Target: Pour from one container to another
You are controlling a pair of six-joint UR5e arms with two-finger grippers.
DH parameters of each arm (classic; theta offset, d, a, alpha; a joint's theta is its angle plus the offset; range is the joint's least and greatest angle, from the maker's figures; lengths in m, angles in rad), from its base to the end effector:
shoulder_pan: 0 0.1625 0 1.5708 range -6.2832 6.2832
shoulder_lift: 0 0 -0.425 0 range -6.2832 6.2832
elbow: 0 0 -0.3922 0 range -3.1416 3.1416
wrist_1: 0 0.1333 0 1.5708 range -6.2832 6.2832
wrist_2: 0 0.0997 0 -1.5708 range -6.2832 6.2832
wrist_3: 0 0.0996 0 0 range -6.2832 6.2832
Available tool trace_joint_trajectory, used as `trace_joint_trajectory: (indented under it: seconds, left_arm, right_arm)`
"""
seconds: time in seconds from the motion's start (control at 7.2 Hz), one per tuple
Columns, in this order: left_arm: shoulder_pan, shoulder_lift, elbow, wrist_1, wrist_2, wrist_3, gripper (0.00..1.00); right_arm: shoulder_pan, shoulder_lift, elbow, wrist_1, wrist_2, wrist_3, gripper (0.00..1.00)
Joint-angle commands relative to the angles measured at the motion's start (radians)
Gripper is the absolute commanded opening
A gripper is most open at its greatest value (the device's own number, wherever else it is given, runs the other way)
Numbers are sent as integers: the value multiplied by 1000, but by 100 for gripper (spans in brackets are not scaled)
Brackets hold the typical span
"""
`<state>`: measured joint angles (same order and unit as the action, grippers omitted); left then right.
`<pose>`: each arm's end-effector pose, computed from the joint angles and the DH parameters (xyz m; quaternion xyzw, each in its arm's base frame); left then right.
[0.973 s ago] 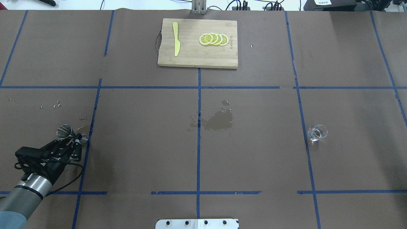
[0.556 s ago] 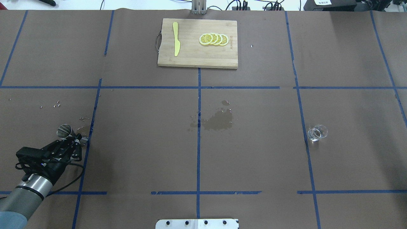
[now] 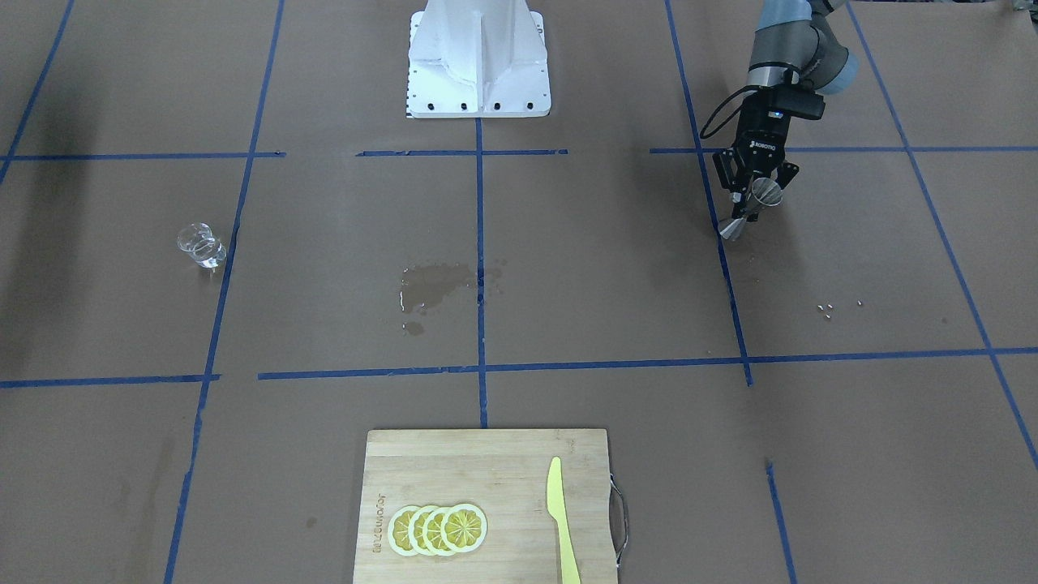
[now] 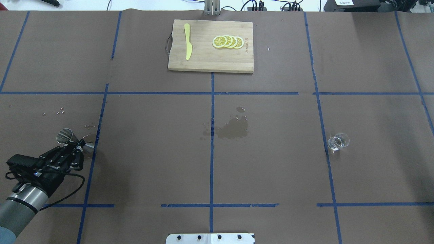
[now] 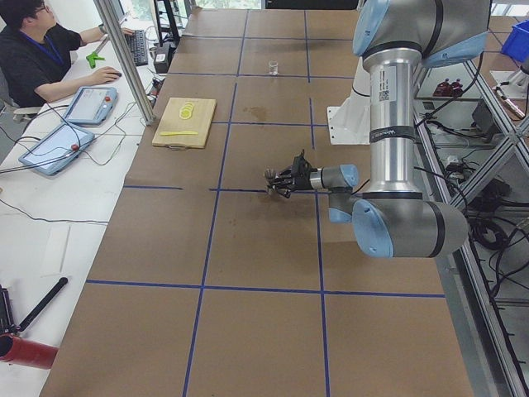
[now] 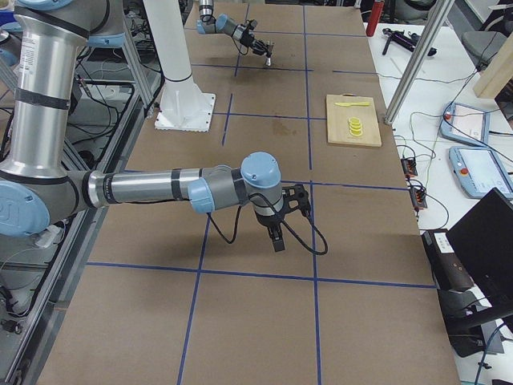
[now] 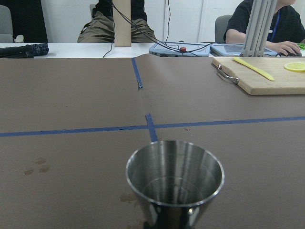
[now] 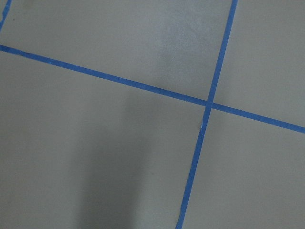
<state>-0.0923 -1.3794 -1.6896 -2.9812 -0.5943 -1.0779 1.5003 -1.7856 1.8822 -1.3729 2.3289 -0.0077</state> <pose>0.3661 -0.2506 0.5241 0.5103 0.4182 -0.1472 0.7369 0.0353 -0.4197 0.5802 0.1247 -0.3701 -0.0902 0.9161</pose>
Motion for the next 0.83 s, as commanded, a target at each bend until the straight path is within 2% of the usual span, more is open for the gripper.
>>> trace_joint_trajectory:
  seconds: [0.0,0.14,0.42,0.69]
  left_arm:
    - [-1,25,2,-126,-1,120,0]
    - [-3,43,1,-207,-36,178,0]
    - [-9,57,1,-301,-125,498,0]
    - [-152,53,1,-387,-461,666,0]
  right_arm:
    - [0,0,0,0,1,0,100]
    - [0,2,0,0,0,0,100]
    - [0,2,0,0,0,0,100]
    - [0,3,0,0,0,0,100]
